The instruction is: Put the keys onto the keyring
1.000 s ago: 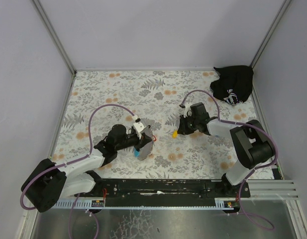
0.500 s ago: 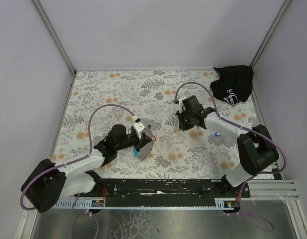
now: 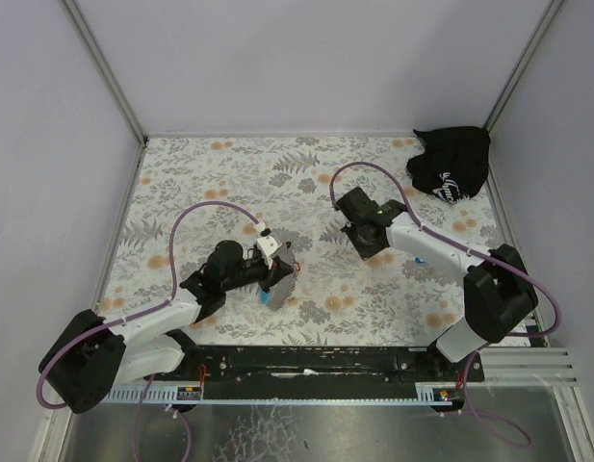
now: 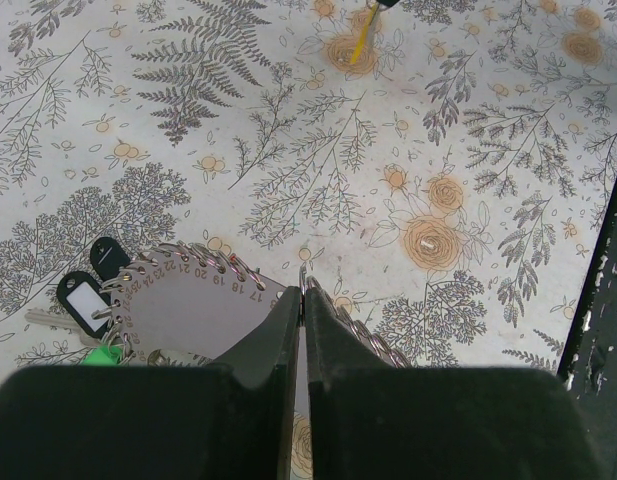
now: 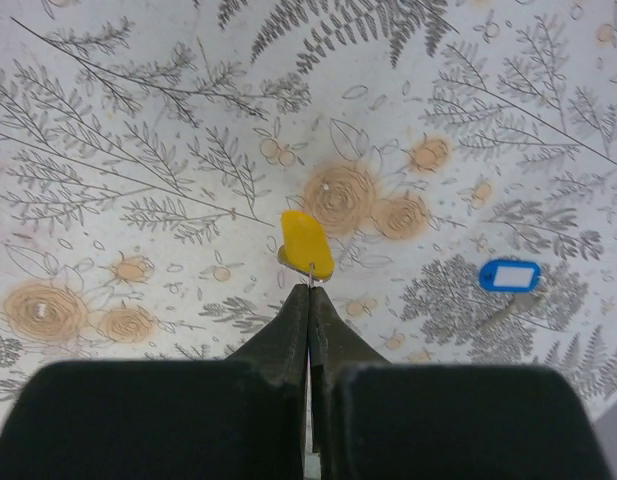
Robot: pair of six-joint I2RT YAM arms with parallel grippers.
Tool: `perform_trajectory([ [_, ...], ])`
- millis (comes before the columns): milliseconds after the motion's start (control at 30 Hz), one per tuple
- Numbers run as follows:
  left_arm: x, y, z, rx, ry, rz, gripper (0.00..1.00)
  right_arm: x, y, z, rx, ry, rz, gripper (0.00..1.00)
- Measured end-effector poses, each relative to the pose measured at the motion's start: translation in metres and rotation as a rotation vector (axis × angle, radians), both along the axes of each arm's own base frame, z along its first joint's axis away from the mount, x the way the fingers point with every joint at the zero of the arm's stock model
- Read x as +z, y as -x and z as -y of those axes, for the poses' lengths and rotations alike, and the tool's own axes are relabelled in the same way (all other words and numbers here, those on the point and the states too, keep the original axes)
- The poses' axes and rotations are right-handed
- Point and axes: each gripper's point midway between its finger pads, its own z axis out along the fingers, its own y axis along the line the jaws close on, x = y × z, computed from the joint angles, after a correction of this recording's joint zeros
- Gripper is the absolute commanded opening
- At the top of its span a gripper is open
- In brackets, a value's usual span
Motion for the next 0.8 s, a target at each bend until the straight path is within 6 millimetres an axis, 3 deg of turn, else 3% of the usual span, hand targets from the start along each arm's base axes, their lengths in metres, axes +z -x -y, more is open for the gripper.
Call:
perform_trajectory([
  [267, 0.0, 0.0, 0.0, 0.0, 0.0, -0.001, 0.0, 0.005, 0.006, 0.002, 0.044, 0.072, -0.052, 0.0],
  [567, 0.0, 0.0, 0.0, 0.0, 0.0, -0.001, 0.0, -0.041, -0.015, -0.034, 0.155, 0.123, -0.174, 0.0],
  [800, 0.0, 0.0, 0.0, 0.0, 0.0, -0.001, 0.0, -0.061, -0.042, -0.067, 0.212, 0.086, -0.183, 0.02],
])
